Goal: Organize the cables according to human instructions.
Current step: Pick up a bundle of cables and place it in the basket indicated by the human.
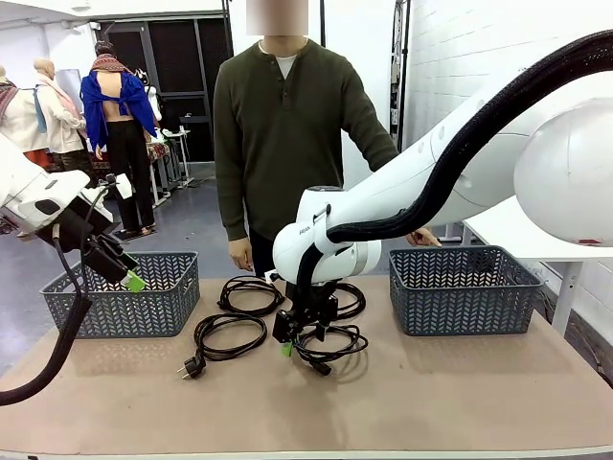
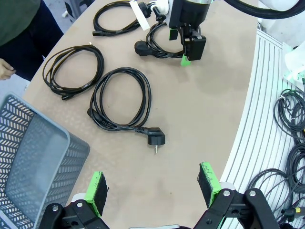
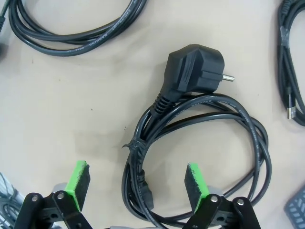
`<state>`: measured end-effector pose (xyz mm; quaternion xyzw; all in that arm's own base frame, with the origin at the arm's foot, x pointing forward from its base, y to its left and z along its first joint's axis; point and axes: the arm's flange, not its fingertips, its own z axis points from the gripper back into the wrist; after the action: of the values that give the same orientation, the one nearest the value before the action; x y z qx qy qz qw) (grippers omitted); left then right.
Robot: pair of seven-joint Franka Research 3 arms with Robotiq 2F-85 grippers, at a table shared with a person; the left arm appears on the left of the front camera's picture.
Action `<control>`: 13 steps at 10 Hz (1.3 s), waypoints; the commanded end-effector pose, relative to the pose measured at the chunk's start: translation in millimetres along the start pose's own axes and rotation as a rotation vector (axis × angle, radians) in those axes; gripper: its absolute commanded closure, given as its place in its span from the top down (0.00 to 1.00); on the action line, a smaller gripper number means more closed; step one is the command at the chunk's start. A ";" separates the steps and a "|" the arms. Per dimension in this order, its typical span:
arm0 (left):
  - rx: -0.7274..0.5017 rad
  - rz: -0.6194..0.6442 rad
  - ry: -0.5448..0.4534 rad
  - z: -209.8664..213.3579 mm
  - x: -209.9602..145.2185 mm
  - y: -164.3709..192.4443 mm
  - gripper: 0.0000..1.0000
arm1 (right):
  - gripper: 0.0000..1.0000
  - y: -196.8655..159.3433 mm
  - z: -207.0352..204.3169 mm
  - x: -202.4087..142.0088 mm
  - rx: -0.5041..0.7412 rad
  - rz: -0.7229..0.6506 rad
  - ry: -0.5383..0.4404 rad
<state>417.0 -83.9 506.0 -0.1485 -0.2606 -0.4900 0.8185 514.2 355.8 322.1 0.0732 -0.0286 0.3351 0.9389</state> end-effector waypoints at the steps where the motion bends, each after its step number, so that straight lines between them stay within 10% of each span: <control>1: -0.012 -0.012 -0.018 0.4 -2.3 2.9 1.00 | 1.00 1.4 -8.7 4.3 -0.042 -0.022 0.011; 6: -0.012 -0.012 -0.018 0.4 -2.3 2.9 1.00 | 0.93 1.8 -20.5 8.6 -0.053 -0.010 0.032; 11: -0.012 -0.012 -0.018 0.4 -2.3 2.9 1.00 | 0.01 6.3 -20.1 13.1 -0.079 -0.008 0.037; 13: -0.012 -0.012 -0.018 0.4 -2.3 2.9 1.00 | 0.00 7.0 -19.7 12.6 -0.081 -0.007 0.033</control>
<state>417.0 -83.9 506.0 -0.1486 -0.2607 -0.4899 0.8185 516.0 368.3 307.0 0.0480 -0.0263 0.3409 0.9385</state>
